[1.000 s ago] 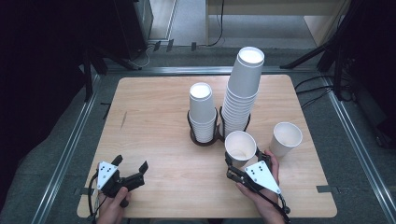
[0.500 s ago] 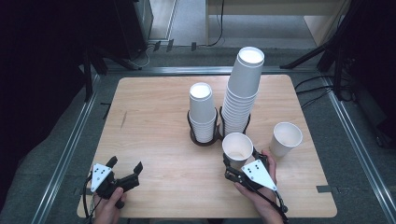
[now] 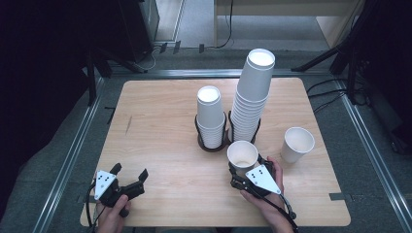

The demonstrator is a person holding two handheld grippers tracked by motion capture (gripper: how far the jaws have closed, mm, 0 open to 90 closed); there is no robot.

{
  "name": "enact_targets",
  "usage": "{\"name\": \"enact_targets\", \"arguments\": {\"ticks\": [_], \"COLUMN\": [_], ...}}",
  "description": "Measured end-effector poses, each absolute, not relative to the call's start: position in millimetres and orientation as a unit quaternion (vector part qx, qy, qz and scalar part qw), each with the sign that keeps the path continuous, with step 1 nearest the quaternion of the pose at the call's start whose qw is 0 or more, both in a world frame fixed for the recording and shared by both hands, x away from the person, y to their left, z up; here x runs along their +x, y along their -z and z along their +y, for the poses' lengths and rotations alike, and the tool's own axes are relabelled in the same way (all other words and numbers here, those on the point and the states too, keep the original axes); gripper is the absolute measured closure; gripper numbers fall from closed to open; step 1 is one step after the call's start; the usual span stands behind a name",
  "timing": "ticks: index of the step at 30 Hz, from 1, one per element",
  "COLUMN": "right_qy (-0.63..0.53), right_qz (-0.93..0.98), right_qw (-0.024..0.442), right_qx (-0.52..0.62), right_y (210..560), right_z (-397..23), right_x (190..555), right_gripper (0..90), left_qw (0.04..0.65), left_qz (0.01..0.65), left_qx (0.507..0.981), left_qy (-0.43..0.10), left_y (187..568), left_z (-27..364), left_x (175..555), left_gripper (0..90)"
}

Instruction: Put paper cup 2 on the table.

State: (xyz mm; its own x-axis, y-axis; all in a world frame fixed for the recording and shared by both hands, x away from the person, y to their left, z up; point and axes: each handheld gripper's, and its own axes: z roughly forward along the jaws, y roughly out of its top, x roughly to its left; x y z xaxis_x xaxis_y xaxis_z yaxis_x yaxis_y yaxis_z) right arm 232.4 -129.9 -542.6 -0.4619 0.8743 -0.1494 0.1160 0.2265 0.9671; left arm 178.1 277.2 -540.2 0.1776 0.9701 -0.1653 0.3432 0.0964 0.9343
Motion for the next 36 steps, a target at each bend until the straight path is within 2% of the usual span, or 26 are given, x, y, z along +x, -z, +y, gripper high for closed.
{"name": "enact_targets", "arguments": {"ticks": [14, 19, 36], "right_qy": [-0.49, -0.497, -0.485], "right_qz": [0.689, 0.694, 0.708], "right_qw": [0.367, 0.338, 0.325], "right_qx": [0.388, 0.397, 0.398], "right_y": [545.0, 542.2, 541.0], "right_z": [-128.9, -132.7, -132.8], "right_x": [233.5, 232.7, 229.7], "right_gripper": [14.1, 13.8, 11.5], "left_qw": [0.488, 0.487, 0.488], "left_qz": [0.554, 0.554, 0.551], "left_qx": [0.593, 0.593, 0.598], "left_qy": [-0.322, -0.323, -0.319], "left_y": [540.8, 541.2, 542.0], "left_z": [277.4, 277.5, 276.7], "left_x": [178.0, 178.3, 178.6], "left_gripper": [0.0, 0.0, 0.0]}}
